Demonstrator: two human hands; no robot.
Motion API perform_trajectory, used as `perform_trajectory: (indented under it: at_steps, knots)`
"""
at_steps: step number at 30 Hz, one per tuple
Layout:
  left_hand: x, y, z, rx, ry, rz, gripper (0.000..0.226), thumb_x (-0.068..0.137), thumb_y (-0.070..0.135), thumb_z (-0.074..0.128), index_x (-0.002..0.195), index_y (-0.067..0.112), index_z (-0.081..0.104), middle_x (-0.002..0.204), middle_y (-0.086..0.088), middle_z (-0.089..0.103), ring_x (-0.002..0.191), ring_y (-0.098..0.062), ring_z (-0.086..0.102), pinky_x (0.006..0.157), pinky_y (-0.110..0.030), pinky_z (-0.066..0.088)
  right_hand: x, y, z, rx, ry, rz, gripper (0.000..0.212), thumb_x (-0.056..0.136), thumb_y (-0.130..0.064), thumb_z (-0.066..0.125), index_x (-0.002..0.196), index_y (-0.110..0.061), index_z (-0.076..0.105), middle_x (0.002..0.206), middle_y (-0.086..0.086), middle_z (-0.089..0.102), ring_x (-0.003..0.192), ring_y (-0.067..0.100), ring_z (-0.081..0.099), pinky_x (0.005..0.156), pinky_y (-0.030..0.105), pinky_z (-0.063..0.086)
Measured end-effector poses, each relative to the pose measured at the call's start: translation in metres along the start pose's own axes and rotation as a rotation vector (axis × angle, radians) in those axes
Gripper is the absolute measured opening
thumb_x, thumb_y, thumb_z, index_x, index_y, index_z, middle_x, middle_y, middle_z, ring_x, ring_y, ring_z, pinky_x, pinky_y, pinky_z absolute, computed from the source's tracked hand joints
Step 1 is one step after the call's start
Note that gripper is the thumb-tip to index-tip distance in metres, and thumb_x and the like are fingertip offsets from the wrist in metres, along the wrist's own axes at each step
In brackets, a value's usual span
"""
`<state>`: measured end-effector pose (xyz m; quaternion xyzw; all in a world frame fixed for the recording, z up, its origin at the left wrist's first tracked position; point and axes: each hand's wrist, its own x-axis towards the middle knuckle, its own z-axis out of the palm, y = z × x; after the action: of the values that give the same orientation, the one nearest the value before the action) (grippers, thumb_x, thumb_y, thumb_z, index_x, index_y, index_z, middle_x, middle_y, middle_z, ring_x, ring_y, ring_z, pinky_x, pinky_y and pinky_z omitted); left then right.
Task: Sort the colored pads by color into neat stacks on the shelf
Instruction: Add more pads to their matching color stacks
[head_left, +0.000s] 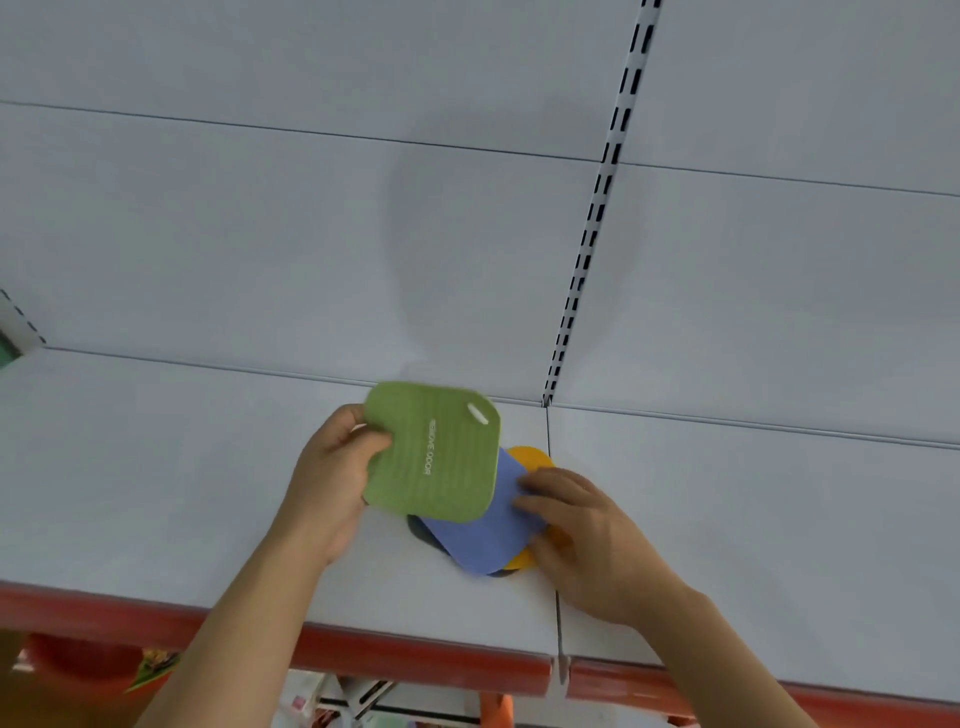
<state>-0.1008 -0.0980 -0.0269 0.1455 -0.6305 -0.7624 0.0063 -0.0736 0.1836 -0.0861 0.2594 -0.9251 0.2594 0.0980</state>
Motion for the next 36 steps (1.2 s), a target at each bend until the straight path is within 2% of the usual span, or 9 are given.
perform_trajectory:
  at_steps: [4,9,14,17,22,27,31,35,36]
  knots:
    - [0.008,-0.002,-0.011,0.064,0.061,-0.007,0.022,0.097,0.0,0.057,0.108,0.012,0.072,0.099,-0.009,0.074,0.091,-0.028,0.068,0.071,-0.034,0.05,0.002,0.004,-0.007,-0.032,-0.084,0.025,0.044,0.089,-0.046,0.067,0.13,-0.033,0.067,0.142,-0.011,0.057,0.13,0.015,0.055,0.106,0.038,0.048]
    - [0.011,0.002,-0.029,0.039,0.154,0.008,0.024,0.098,0.003,0.057,0.111,0.016,0.072,0.108,-0.01,0.078,0.094,-0.027,0.072,0.078,-0.038,0.055,0.011,0.013,-0.021,-0.031,-0.228,0.01,0.055,0.085,-0.066,0.064,0.133,-0.04,0.064,0.144,-0.02,0.052,0.132,0.008,0.046,0.11,0.027,0.039]
    - [0.008,0.002,-0.039,0.047,0.151,0.023,0.024,0.098,0.002,0.057,0.113,0.015,0.072,0.11,-0.014,0.076,0.094,-0.029,0.071,0.078,-0.041,0.054,0.018,0.018,-0.018,0.002,-0.065,-0.045,0.024,0.097,-0.047,0.059,0.109,-0.035,0.077,0.123,-0.021,0.067,0.111,0.011,0.059,0.095,0.029,0.05]
    - [0.004,0.002,-0.04,0.058,0.153,0.027,0.022,0.098,0.004,0.059,0.111,0.016,0.072,0.109,-0.014,0.076,0.094,-0.03,0.071,0.079,-0.042,0.053,0.02,0.012,-0.013,-0.018,0.088,-0.101,0.016,0.103,-0.03,0.054,0.103,-0.024,0.069,0.101,-0.012,0.07,0.092,0.014,0.062,0.079,0.033,0.052]
    - [0.002,0.005,-0.041,0.106,0.15,0.041,0.018,0.096,0.004,0.062,0.108,0.016,0.071,0.106,-0.014,0.076,0.091,-0.029,0.071,0.078,-0.041,0.055,0.022,-0.002,-0.02,0.184,0.22,0.255,0.009,0.106,-0.032,0.044,0.101,-0.038,0.047,0.074,-0.011,0.062,0.07,0.01,0.058,0.056,0.032,0.045]
    - [0.002,0.012,-0.024,0.034,0.054,0.047,0.02,0.098,0.002,0.057,0.108,0.014,0.069,0.096,-0.004,0.077,0.083,-0.019,0.071,0.07,-0.034,0.054,0.019,0.008,-0.04,0.38,0.378,0.558,0.014,0.105,-0.03,0.05,0.096,-0.034,0.061,0.079,-0.013,0.068,0.071,0.01,0.061,0.062,0.035,0.051]
    - [0.01,-0.001,-0.012,0.155,0.052,0.018,0.022,0.098,0.006,0.057,0.113,0.018,0.068,0.105,-0.003,0.077,0.094,-0.023,0.072,0.077,-0.039,0.054,0.009,0.031,-0.048,0.272,0.284,0.722,0.016,0.101,-0.03,0.055,0.09,-0.035,0.065,0.086,-0.017,0.071,0.086,0.013,0.067,0.066,0.026,0.047]
    - [0.011,-0.017,-0.013,0.472,0.067,-0.012,0.027,0.094,0.013,0.056,0.109,0.031,0.069,0.107,0.003,0.076,0.104,-0.023,0.072,0.095,-0.055,0.059,0.001,0.037,-0.054,0.356,0.157,0.783,0.006,0.091,-0.038,0.069,0.095,-0.042,0.07,0.091,-0.016,0.074,0.086,0.012,0.069,0.074,0.037,0.057]
    - [0.011,-0.017,-0.014,0.504,0.079,-0.003,0.027,0.093,0.013,0.057,0.111,0.031,0.068,0.107,0.004,0.076,0.103,-0.023,0.072,0.094,-0.055,0.059,0.0,0.035,-0.057,0.384,0.105,0.775,0.016,0.087,-0.036,0.073,0.1,-0.044,0.069,0.091,-0.015,0.074,0.083,0.013,0.07,0.074,0.038,0.059]
